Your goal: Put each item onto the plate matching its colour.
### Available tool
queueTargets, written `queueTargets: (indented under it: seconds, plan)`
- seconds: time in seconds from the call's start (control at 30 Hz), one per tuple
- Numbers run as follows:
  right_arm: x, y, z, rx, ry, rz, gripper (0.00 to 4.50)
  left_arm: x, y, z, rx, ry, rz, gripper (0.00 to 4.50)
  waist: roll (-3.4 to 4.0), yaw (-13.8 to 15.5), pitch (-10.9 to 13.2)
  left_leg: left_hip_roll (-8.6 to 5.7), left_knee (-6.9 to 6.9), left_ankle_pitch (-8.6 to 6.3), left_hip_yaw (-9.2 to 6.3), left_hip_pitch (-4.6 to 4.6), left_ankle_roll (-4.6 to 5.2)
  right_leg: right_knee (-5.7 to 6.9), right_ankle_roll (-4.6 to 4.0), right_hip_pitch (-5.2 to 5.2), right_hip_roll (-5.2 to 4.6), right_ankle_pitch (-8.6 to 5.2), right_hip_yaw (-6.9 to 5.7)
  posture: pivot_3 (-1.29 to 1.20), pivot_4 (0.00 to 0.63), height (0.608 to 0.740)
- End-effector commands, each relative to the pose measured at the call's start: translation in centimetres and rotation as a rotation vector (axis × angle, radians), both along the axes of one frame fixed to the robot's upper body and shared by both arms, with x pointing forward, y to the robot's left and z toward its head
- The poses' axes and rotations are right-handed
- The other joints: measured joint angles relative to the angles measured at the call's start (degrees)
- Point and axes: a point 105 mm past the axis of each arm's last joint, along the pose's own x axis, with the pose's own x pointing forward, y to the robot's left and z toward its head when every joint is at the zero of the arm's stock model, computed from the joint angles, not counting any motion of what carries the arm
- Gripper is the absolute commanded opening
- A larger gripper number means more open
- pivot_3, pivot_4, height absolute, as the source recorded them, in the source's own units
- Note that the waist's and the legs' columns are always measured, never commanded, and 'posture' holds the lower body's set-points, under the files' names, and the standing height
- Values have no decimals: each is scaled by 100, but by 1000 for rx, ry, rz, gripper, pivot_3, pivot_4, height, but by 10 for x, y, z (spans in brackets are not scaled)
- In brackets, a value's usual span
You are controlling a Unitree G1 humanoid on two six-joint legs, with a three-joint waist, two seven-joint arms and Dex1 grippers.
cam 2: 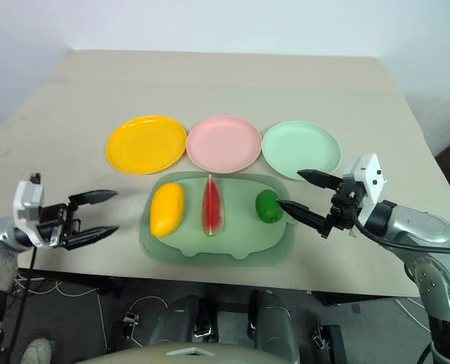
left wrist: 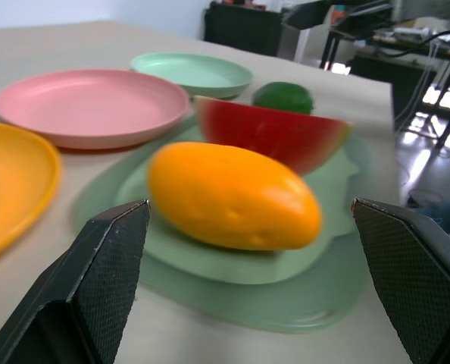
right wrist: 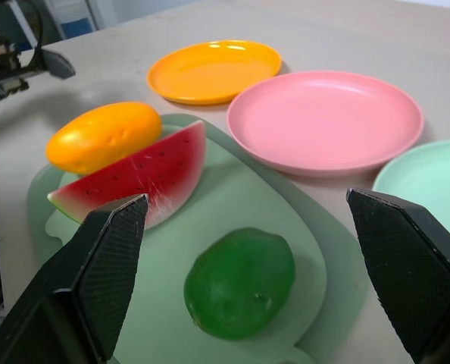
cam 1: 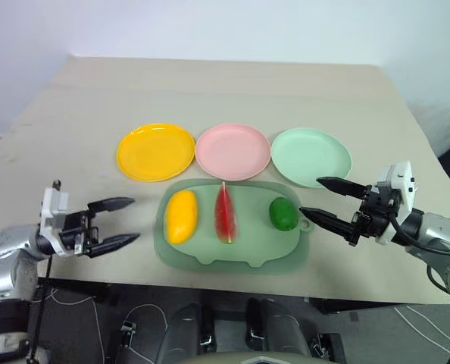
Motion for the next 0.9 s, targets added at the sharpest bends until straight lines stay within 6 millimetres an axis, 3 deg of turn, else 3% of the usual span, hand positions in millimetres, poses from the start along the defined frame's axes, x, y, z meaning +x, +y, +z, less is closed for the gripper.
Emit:
queueTargets:
  seconds: [0.03, 0.4, 0.7, 0.9]
  plan:
    - [-1, 2, 8, 0, -42, 5, 4500, 2, -11, 21, -12, -61, -20, 4483, 0, 19, 0, 1, 5, 0, -1, 1, 0, 1, -1, 2, 0, 0, 0, 0, 150, 696]
    - [-4, -1, 10, -3, -50, -19, 4500, 18, -30, 53, -24, -74, -32, 4483, 0, 91, 0, 2, 27, -2, -1, 4, 3, 3, -5, 19, 1, 4, 0, 0, 150, 696]
    - [-2, -7, 12, -16, -36, -38, 4500, 17, -8, 29, -18, -8, -17, 4483, 1, 90, 0, 11, 32, -2, -1, 5, 3, 7, 4, 16, 13, -2, 0, 0, 150, 696]
    - [-1, -5, 10, -25, -16, -26, 4500, 20, -19, 17, -14, -17, -33, 4483, 1, 110, 0, 10, 44, -9, -4, 3, 13, 6, -18, 17, 3, -10, 0, 0, 150, 696]
